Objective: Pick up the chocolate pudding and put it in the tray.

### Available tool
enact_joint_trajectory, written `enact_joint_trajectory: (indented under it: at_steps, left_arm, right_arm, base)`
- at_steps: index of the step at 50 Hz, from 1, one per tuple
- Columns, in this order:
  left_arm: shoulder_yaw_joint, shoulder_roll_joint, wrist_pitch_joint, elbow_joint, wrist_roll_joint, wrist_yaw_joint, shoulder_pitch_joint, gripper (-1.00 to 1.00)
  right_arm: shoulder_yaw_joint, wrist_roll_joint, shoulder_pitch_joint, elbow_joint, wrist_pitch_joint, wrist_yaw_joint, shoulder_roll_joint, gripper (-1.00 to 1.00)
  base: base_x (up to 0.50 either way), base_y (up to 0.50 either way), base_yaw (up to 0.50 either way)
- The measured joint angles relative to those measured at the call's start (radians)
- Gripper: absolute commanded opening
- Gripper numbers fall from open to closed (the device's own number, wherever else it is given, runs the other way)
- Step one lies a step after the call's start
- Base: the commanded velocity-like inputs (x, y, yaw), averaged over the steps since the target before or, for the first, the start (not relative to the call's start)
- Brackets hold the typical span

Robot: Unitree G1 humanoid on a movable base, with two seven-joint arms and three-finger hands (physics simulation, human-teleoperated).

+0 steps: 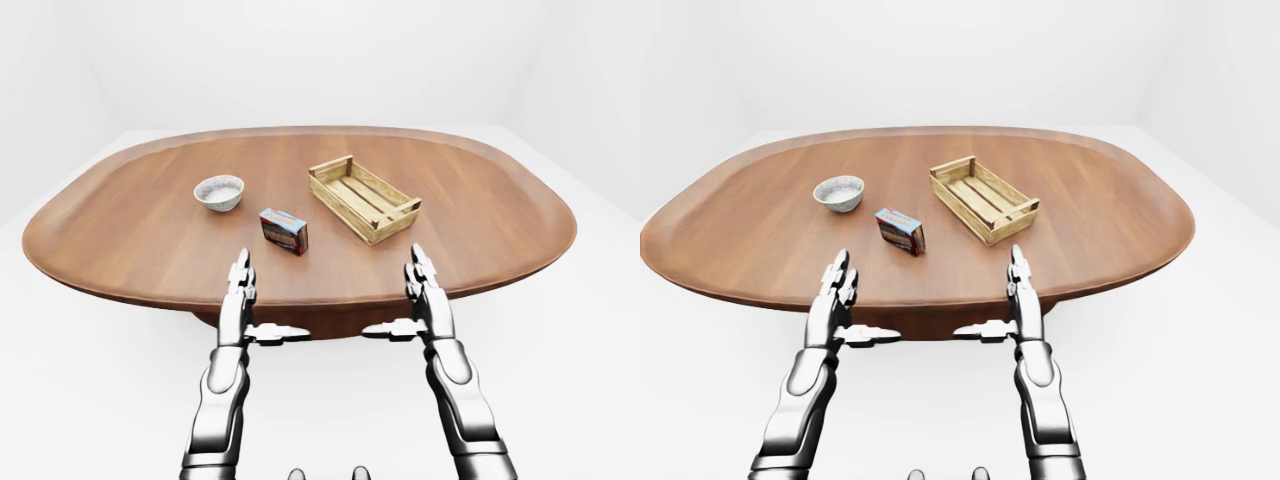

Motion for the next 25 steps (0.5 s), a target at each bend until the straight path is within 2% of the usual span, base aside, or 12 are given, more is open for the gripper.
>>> enact_joint_trajectory:
  at_steps: [25]
  left_arm:
    - [0.016,0.010,-0.006,0.010,-0.007,-0.033,0.000,1.00]
  right_arm:
    - [-0.018,-0.002,0.000,0.000,-0.017,0.031,-0.012,1.00]
  base:
    - [0.00,0.00,0.00]
